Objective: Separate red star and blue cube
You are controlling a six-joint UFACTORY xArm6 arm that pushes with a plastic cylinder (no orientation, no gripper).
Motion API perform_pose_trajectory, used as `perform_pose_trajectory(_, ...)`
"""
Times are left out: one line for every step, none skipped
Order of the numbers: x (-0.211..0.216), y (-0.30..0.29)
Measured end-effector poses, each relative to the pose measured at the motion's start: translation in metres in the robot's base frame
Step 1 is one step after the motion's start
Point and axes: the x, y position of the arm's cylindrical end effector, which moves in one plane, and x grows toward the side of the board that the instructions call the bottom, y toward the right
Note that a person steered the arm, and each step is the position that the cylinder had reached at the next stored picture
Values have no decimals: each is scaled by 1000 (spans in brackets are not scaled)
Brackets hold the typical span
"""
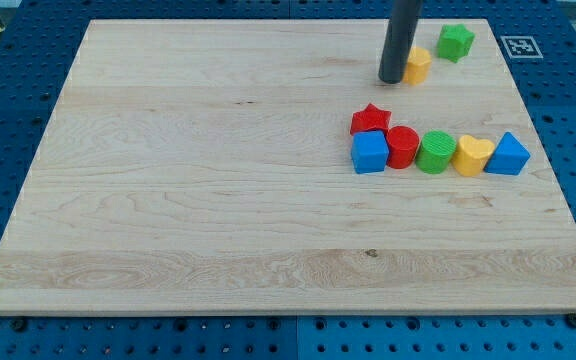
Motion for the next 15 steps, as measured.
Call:
perform_pose_trajectory(23,-14)
perform_pose_trajectory(62,-57)
perform_pose_trajectory(81,-118)
perform_pose_trajectory(113,-131)
perform_pose_trajectory(124,-95)
perform_pose_trajectory(115,-39)
perform_pose_trajectory(103,1)
perform_pose_trajectory(109,-20)
perform_pose_trajectory(109,-42)
perform_pose_trajectory(94,-21)
perform_pose_trajectory(86,-6)
perform_pose_trajectory(94,-6)
perform_pose_trajectory(106,-7)
perform_pose_trajectory(100,-51)
perform_pose_trajectory(94,-94)
